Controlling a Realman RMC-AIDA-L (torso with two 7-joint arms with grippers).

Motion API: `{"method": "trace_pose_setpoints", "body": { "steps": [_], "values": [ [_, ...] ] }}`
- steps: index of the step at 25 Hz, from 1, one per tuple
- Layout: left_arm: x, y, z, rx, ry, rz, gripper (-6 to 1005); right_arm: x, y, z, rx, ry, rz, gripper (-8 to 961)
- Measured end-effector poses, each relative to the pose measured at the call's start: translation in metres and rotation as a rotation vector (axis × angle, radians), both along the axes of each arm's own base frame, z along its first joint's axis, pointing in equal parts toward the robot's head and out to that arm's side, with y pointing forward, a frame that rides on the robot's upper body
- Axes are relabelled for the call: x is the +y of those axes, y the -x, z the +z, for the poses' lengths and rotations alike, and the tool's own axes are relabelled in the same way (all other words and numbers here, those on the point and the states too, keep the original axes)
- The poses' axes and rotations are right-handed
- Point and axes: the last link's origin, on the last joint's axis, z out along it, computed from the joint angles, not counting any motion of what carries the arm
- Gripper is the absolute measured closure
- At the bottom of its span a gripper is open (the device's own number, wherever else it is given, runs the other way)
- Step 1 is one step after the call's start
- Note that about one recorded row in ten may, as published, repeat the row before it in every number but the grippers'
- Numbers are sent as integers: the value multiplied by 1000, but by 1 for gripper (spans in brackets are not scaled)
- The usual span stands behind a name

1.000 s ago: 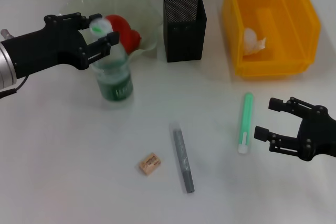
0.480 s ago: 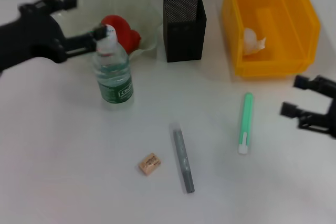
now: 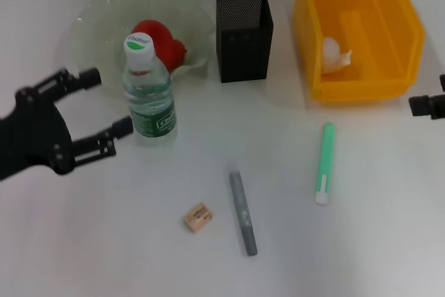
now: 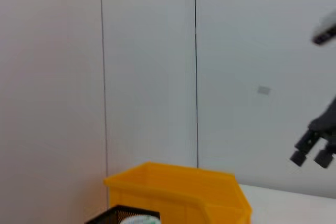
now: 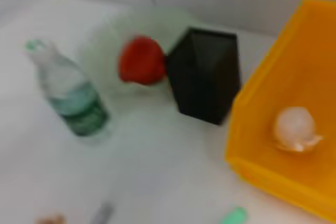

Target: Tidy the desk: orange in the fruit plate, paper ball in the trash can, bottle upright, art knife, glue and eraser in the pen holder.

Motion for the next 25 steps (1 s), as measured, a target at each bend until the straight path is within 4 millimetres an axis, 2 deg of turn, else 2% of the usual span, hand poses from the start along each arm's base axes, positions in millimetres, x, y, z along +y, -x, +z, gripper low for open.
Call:
{"method": "trace_pose_setpoints", "body": {
  "steps": [2,5,8,9,10,12,13,18,19,20,21,22,23,24,25],
  "values": [
    [-2,14,-14,-31,12,15,143,14,25,-3,-90,20,-65,112],
    [1,19,-20,-44,18,28,143,37,51,-19,-168,84,-148,112],
    [4,18,-23,-45,24,27,144,56,59,-51,-224,185,-194,112],
    [5,18,-25,-46,32,28,144,64,59,-73,-263,245,-207,112],
    [5,18,-25,-46,32,28,144,64,59,-73,-263,245,-207,112],
    [6,18,-28,-38,44,25,144,66,59,-95,-354,328,-122,112],
    [6,18,-28,-38,44,25,144,66,59,-95,-354,328,-122,112],
    [8,18,-32,-43,60,31,144,47,58,-101,-645,459,340,112],
    [8,19,-34,-45,63,39,144,38,53,-100,-745,498,548,112],
    [7,20,-35,-46,64,41,144,35,51,-99,-783,508,646,112],
    [7,20,-35,-46,64,41,144,35,51,-99,-783,508,646,112],
    [7,20,-36,-46,64,44,144,32,50,-101,-840,520,827,112],
    [7,21,-37,-46,63,48,144,32,50,-101,-840,520,827,112],
    [7,21,-37,-46,63,48,144,32,51,-104,-872,527,939,112],
    [7,21,-38,-47,64,52,144,32,51,-104,-872,527,939,112]
  ]
}}
